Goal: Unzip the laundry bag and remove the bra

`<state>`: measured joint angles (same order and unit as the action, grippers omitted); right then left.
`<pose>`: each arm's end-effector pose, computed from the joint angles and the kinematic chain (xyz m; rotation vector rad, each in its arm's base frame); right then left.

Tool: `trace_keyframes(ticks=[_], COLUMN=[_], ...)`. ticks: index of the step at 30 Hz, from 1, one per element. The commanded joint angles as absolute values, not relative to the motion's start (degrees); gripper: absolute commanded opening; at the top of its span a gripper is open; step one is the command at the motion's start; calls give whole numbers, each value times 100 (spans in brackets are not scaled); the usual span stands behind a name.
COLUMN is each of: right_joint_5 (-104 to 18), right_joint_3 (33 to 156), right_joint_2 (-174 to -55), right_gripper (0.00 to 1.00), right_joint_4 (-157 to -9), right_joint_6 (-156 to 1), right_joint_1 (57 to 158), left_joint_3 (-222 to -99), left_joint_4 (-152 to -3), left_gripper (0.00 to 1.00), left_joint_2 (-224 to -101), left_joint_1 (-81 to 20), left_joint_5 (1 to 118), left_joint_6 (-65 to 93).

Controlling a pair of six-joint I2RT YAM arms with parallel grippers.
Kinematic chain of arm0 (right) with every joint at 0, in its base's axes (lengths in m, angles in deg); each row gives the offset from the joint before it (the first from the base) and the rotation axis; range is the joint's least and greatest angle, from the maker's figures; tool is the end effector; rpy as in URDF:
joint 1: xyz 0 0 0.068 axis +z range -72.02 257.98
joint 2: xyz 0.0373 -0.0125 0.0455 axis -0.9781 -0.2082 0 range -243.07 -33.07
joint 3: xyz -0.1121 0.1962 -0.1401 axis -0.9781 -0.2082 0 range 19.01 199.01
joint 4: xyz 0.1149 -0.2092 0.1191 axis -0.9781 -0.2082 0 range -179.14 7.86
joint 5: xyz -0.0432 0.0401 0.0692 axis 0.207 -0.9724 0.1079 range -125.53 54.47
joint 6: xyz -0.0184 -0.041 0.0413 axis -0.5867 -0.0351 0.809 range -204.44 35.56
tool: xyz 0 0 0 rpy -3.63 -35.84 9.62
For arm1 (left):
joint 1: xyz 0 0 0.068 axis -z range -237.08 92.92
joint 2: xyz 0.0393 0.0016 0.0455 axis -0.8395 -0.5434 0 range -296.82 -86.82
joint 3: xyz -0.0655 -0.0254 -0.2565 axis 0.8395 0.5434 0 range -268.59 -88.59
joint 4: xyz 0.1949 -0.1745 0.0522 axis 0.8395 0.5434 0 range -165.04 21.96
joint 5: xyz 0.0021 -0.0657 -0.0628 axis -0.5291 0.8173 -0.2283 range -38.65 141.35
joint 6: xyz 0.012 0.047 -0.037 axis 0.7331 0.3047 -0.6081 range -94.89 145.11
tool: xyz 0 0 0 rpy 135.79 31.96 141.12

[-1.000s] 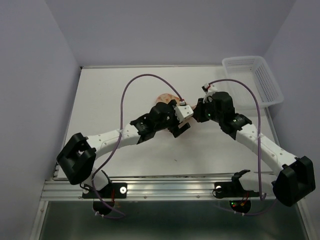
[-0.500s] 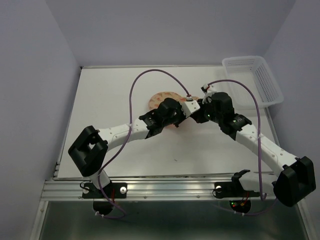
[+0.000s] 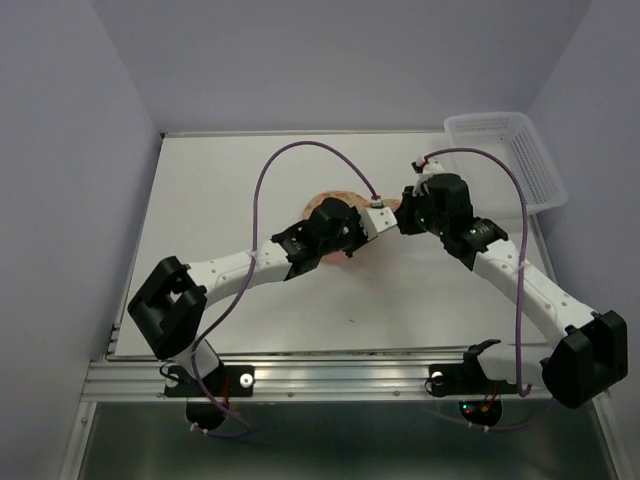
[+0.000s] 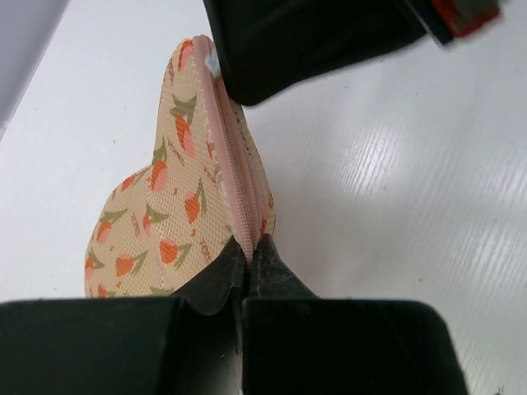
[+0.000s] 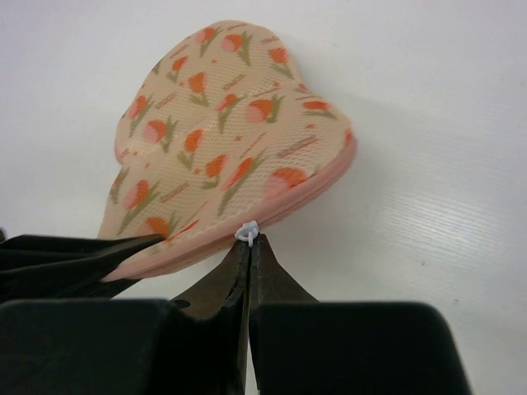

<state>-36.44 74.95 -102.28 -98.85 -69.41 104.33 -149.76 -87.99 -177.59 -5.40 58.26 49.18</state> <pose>0.2597 0.1294 0.2947 -0.2192 2.1150 0.4495 0.2345 -0.3058 0.2645 1.2217 1.4328 -0.4447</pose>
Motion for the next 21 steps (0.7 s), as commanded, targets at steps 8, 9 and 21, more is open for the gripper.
trace_keyframes(ticks=[8,9,21], right_joint_5=[-3948,-4027,-6195], right_joint_3=[7632,7614,6762], right_joint_2=[-10460,-10496,-10961], right_gripper=[1,1,1], right_joint_4=[-9919,-9902,-8584], right_joint_6=[-7116,-7117,-7889], right_joint_1=[9205,9152,8976], left_joint_3=[-14476,-14441,-13922], left_joint_4=[-9067,-9120,-9639], left_gripper=[0,0,0], left_joint_2=[-16629,-16584,-15846], left_joint_1=[-558,-558,-593], left_joint_5=[6382,6417,6831], left_joint_6=[5411,5437,5604])
